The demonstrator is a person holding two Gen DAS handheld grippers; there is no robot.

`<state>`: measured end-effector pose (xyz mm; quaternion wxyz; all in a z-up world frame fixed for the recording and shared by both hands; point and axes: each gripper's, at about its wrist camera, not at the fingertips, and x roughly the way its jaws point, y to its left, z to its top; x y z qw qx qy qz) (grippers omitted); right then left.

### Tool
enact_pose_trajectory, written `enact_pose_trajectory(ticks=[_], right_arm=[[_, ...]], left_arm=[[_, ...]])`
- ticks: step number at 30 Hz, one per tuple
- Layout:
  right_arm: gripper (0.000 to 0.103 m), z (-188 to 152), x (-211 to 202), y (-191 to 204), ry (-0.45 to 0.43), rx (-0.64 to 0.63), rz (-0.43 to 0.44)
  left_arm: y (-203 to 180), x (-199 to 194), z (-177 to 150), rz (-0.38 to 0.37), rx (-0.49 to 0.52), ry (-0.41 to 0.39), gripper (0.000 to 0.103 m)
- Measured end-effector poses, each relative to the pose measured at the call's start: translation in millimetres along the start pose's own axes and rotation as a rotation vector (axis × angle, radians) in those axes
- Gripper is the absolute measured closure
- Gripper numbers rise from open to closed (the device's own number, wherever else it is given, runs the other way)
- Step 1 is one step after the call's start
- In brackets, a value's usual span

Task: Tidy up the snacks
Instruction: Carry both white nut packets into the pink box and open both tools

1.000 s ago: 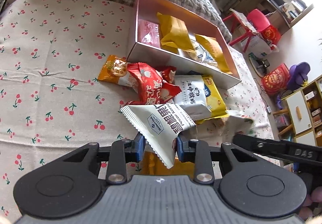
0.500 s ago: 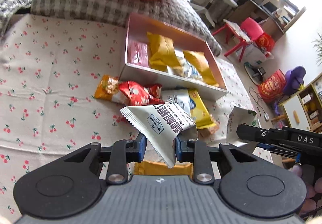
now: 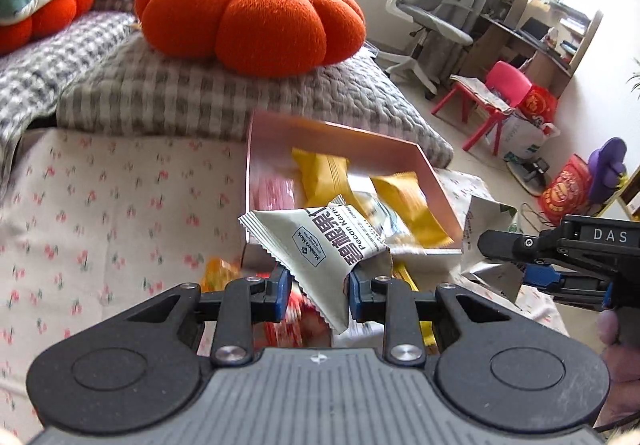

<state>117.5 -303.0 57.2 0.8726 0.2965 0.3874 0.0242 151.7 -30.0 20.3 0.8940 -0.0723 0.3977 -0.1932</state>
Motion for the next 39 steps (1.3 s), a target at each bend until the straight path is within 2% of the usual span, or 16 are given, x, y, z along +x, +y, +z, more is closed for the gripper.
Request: enact_pose_trajectory(ticks=[5,13,18,23,28,33,37,39], right_arm=[[0.063,14.7,23.8,-11.7,-0.03,0.019,-0.003],[0.063,35.4,66.7,-19.7,-0.051,0.018,-0.01],[0.063,43.4,89.3,-19.0,-0.068,0.02,0.019],[0.063,44.9,109.4,-18.3,-0.088,-0.002,0.008],[0.063,49.4,115.5,-19.3,-0.102,0.016,0.024],[0.06,51.6,115.7,-22.4,-0.115,0.044,0.049],[0.047,54.8,108.2,-22.5,-0.132,0.055,0.062],[0.044,56.0,102.6,-22.8,-0.141,0.057,0.065]], left_arm=[[-3.7,27.8,12.2,0.012,0.033,0.011,0.077],[-10.6,69.4,18.4,0.032,0.031,0.079,0.077],[-10.7,83.5,20.0,0.042,0.046,0.074,0.077],[-5.4,92.3,24.2,0.065,0.045,0.061,0.077],[0.8,95.4,17.9,0.036,0.034,0.073,0.077],[1.3,91.4,13.5,-0.007,0.031,0.076,0.075],[3.7,85.0,14.9,-0.035,0.028,0.078,0.067],[3.3,80.9,15.4,-0.033,0.036,0.075,0.063]])
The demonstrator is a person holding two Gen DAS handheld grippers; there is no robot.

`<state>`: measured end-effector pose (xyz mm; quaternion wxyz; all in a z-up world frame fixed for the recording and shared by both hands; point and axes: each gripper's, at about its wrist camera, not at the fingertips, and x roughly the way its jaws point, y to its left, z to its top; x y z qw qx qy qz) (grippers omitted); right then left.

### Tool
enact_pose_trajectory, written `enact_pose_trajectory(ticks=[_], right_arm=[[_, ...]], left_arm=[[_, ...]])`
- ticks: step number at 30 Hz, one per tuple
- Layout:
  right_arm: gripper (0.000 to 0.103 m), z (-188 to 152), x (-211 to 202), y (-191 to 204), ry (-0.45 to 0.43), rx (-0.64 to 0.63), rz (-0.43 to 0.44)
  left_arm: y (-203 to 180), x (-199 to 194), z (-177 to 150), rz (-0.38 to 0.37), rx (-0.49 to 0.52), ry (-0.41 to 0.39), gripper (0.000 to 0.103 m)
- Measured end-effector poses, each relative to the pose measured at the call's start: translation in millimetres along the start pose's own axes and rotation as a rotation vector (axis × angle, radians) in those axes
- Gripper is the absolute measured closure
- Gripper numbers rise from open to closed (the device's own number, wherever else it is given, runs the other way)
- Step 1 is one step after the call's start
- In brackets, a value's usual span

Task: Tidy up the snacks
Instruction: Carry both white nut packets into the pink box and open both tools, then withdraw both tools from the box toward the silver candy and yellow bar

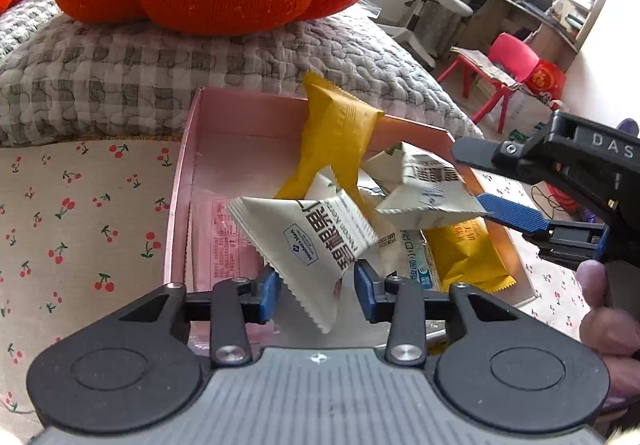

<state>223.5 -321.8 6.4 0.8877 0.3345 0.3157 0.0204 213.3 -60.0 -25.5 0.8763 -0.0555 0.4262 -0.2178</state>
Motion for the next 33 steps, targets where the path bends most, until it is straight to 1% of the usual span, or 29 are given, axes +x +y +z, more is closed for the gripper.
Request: enact_pose_trajectory(ticks=[2,3,5,6,8,9,11,13,16,18,23,27,31,33], right_arm=[[0.041,1.6,-5.8,-0.4,-0.006,0.008,-0.001],[0.039,2.3,-8.6,-0.9,-0.008,0.012,-0.003],[0.033,3.4,-15.6,-1.0,-0.011,0.022,-0.008],[0.032,4.0,-19.6,-0.2,-0.011,0.023,-0.01],[0.031,4.8,-28.7,3.3,-0.008,0.012,-0.015],[0.03,4.9,-33.0,5.4,-0.005,0.003,-0.019],[0.02,4.9,-43.1,11.0,0.004,-0.022,-0.03],[0.018,3.1,-54.8,16.9,0.003,-0.049,-0.035],[0.018,-1.1,-71.6,25.4,0.016,-0.079,-0.034],[0.018,-5.7,-82.6,30.4,0.025,-0.098,-0.035],[0.01,-21.4,-109.6,41.9,0.039,-0.156,-0.033],[0.01,-34.0,-126.1,49.3,0.067,-0.195,-0.029],[0.009,-48.4,-144.1,56.4,0.088,-0.238,-0.022],[0.007,-57.0,-153.3,58.3,0.095,-0.264,-0.013]], left_arm=[[-1.2,-4.7,0.6,-0.003,0.008,-0.003,0.056],[-1.8,-6.4,0.8,-0.006,0.007,-0.003,0.054],[-5.2,-9.2,1.3,-0.01,0.008,0.0,0.046],[-7.0,-11.6,0.7,-0.014,0.011,0.0,0.044],[-10.5,-18.3,-1.5,-0.006,0.02,-0.004,0.033],[-12.0,-21.1,-2.1,0.002,0.024,-0.009,0.032],[-14.0,-26.8,-3.1,0.003,0.023,-0.008,0.029],[-15.2,-35.1,-5.0,0.002,0.017,-0.008,0.026],[-16.5,-53.0,-9.3,0.005,0.024,-0.027,0.017],[-14.9,-64.9,-12.6,0.016,0.03,-0.039,0.015],[-13.9,-91.4,-21.3,0.061,0.039,-0.051,0.005],[-12.2,-106.3,-30.5,0.092,0.059,-0.033,0.003],[-7.9,-120.5,-44.5,0.099,0.058,-0.016,0.001],[-6.5,-125.7,-52.7,0.097,0.056,-0.004,0.001]])
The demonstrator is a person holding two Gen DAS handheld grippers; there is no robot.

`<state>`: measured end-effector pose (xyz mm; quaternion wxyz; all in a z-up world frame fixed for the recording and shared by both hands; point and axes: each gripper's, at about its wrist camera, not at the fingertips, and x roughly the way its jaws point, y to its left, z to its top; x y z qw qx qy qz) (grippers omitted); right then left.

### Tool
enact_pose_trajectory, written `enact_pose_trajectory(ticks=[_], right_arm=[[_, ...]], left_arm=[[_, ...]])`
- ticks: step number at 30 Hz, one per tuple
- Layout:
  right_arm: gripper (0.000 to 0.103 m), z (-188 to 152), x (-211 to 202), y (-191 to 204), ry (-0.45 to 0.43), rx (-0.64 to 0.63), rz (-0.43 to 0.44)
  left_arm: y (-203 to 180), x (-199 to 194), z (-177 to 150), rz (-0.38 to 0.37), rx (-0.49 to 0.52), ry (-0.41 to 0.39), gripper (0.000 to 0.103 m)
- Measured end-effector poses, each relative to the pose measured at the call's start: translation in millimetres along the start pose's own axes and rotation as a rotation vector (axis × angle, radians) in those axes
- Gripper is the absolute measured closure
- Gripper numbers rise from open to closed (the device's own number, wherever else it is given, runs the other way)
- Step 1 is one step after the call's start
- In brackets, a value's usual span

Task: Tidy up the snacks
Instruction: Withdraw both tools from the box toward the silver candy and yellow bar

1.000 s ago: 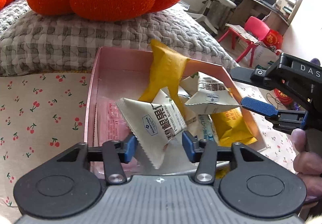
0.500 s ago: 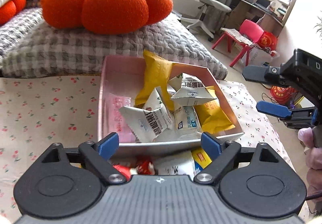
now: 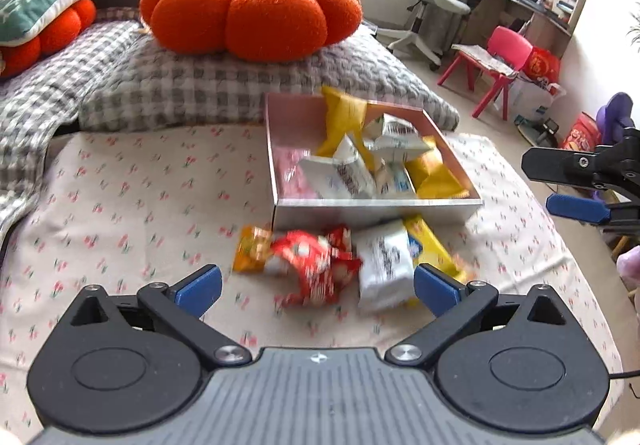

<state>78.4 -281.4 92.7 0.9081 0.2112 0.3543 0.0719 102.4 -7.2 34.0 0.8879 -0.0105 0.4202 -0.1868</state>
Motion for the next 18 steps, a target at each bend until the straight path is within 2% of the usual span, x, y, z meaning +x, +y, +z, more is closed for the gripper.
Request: enact_pose_trajectory(ticks=[11,18], right_arm=[[0.006,-46.4,-24.8,2.1,0.046,-0.136,0.017],[0.006,-73.7,-26.4,4.5,0.069,-0.266,-0.003]], left_arm=[[10.7,-24.4,-48.4,-0.002,0.054,0.015,0.001],[13.7,-26.0,-76.4,-0.022,0.083,0.112,0.001]])
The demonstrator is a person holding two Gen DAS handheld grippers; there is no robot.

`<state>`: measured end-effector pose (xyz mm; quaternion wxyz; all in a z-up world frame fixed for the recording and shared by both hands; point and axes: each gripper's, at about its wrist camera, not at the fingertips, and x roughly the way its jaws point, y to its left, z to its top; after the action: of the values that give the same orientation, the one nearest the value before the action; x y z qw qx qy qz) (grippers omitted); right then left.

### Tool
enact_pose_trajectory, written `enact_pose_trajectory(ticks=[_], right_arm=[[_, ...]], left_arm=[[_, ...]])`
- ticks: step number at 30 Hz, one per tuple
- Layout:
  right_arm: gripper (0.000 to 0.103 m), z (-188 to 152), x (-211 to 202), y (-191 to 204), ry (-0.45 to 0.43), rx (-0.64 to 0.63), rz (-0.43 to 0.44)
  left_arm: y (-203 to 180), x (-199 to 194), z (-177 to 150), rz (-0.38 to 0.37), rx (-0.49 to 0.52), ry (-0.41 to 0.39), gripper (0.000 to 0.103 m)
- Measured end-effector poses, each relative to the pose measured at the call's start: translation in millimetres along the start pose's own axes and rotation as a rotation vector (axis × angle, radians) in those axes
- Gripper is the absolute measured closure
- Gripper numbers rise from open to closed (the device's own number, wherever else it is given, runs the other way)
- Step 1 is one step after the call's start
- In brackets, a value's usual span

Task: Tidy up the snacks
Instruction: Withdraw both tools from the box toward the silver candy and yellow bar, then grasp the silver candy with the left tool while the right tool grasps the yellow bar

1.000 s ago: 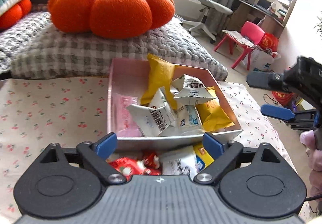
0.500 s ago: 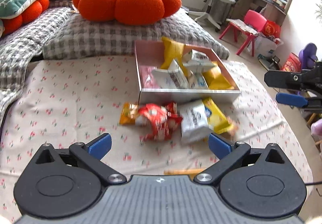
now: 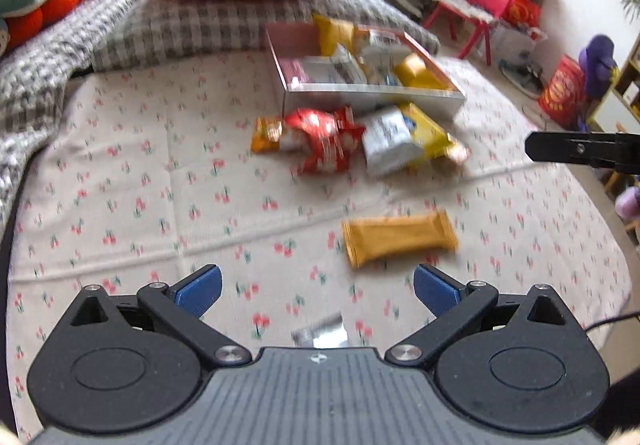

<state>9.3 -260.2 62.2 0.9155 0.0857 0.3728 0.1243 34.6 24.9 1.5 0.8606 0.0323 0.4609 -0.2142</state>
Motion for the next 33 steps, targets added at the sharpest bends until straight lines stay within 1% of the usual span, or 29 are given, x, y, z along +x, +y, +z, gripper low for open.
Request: enact_pose_trajectory(ticks=[3,6,8,9,10,11,12,13,14,16,17,18,19,20,22,25,28,30,32,33], right_arm=[[0.006,-11.0,7.6,3.7,0.022,-0.062,-0.018],[0.006,-21.8,17.3,8.8,0.042,-0.14,-0.031],[0.006,-29.0,23.5,14.7,0.056,-0.206,-0.043],[0.006,-32.1,26.4,17.4,0.062,-0.24,-0.045],[0.006,-35.6,29.6,20.6,0.071,-0.278,-0.047],[0.006,-39.2,32.6,24.1,0.081,-0.314,-0.049],[0.006,-42.5,36.3,27.2,0.091,-0.345,-0.052],[0.006,-45.5,39.8,30.0,0.101,-0.373,-0.054],[0.006,-48.1,43.2,32.4,0.112,-0.399,-0.055],[0.006,-53.2,49.7,37.1,0.132,-0.443,-0.054],[0.006,-55.3,53.1,38.9,0.141,-0.463,-0.055],[0.006,-57.8,56.7,40.5,0.15,-0.482,-0.057],[0.006,-59.9,60.7,41.9,0.16,-0.5,-0.063],[0.006,-61.8,65.0,43.1,0.168,-0.515,-0.069],[0.006,-65.0,73.9,45.5,0.185,-0.544,-0.079],[0.006,-67.9,85.6,48.8,0.196,-0.572,-0.083],[0.006,-65.7,91.6,49.7,0.189,-0.555,-0.067],[0.006,-63.6,95.2,50.0,0.187,-0.538,-0.063],[0.006,-61.0,98.2,50.6,0.187,-0.532,-0.058],[0.006,-59.7,99.7,51.0,0.187,-0.532,-0.056]], left_arm=[[0.2,7.0,-10.9,-0.008,-0.018,0.072,0.002],[-1.4,14.2,-25.0,-0.009,-0.015,0.144,0.007],[-3.1,19.1,-33.3,-0.014,-0.004,0.187,0.019],[-4.1,21.2,-37.3,-0.01,0.005,0.203,0.021],[-4.9,22.1,-40.0,-0.004,0.011,0.211,0.026],[-5.3,23.0,-42.0,0.003,0.017,0.218,0.031],[-5.2,23.2,-43.6,0.008,0.017,0.225,0.033],[-4.3,24.3,-43.7,0.009,0.013,0.23,0.038],[-3.2,25.1,-44.9,0.009,0.006,0.232,0.041],[-1.6,24.6,-46.1,0.021,0.006,0.213,0.048],[-1.3,23.9,-45.9,0.031,0.015,0.208,0.057],[-0.4,22.6,-45.6,0.043,0.027,0.197,0.063],[0.5,22.3,-45.3,0.054,0.035,0.19,0.072],[1.8,22.0,-43.6,0.065,0.043,0.186,0.078],[4.4,22.0,-43.2,0.079,0.052,0.172,0.082],[9.3,24.1,-40.6,0.093,0.05,0.151,0.083],[10.7,27.9,-37.4,0.114,0.052,0.129,0.077],[12.1,30.1,-36.3,0.124,0.053,0.109,0.067],[12.4,33.3,-35.0,0.122,0.065,0.099,0.052],[12.7,35.3,-34.9,0.121,0.074,0.095,0.05]])
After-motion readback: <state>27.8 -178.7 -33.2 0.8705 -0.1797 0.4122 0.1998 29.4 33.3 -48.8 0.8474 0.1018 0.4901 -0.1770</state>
